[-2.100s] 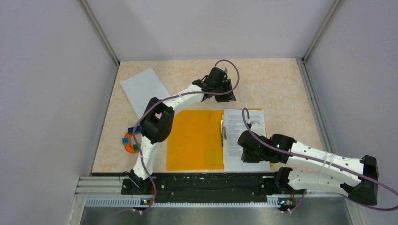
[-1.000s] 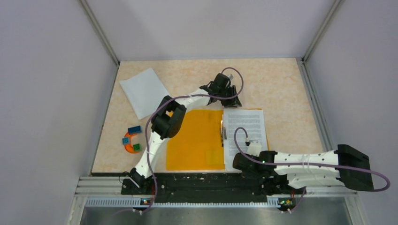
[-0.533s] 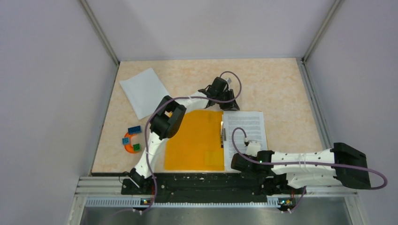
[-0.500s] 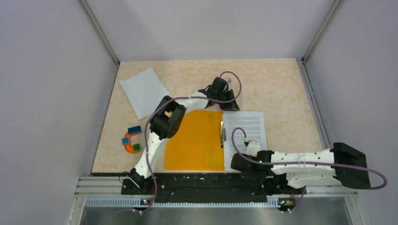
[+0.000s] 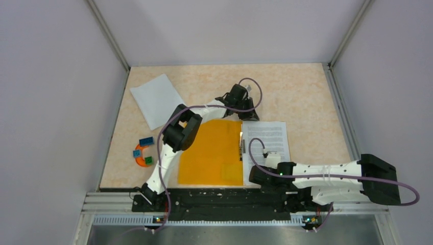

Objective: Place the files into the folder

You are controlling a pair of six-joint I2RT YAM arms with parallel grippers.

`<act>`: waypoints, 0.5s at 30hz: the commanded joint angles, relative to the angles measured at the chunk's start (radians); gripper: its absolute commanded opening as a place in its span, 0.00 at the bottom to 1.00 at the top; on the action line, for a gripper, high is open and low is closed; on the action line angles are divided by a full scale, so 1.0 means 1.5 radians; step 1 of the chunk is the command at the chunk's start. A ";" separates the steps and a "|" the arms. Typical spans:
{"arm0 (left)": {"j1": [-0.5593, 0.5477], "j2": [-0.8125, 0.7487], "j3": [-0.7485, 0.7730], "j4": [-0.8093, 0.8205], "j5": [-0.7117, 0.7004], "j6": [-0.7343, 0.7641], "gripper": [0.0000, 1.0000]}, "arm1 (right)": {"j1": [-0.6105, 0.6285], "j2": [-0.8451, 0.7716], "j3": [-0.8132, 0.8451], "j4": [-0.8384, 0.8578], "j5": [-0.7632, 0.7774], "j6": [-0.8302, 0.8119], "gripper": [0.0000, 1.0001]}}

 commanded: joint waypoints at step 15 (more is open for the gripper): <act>0.012 -0.046 0.008 -0.016 0.018 0.023 0.08 | -0.067 0.032 0.057 0.138 0.143 -0.071 0.12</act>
